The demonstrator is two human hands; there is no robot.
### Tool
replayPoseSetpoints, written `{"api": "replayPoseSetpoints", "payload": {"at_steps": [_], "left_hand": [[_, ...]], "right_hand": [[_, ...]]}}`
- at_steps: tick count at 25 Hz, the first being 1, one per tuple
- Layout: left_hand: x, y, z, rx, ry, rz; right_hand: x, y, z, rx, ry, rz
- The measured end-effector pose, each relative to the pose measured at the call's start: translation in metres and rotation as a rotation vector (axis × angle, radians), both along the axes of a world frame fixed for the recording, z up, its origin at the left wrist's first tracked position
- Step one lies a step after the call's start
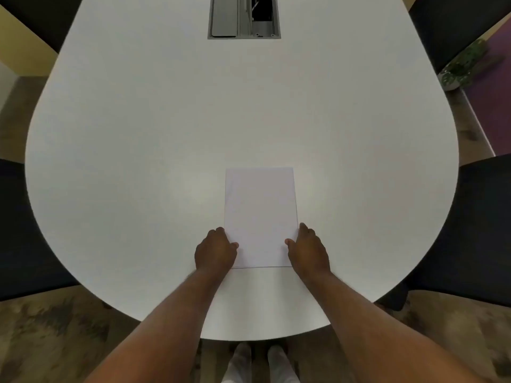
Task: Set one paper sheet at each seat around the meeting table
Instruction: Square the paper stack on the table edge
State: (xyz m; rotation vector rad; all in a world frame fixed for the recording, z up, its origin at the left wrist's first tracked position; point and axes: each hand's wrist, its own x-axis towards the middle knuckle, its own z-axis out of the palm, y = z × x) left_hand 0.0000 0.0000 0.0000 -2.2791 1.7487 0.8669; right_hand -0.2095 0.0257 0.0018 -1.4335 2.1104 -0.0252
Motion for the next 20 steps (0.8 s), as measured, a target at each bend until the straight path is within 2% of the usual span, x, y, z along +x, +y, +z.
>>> {"api": "replayPoseSetpoints", "payload": {"at_steps": [11, 20], "left_hand": [[-0.003, -0.007, 0.001, 0.051, 0.198, 0.456], [0.002, -0.008, 0.021, 0.064, 0.203, 0.5]], "right_hand": [[-0.007, -0.005, -0.014, -0.03, -0.116, -0.221], [-0.008, -0.009, -0.009, 0.009, -0.018, -0.252]]}}
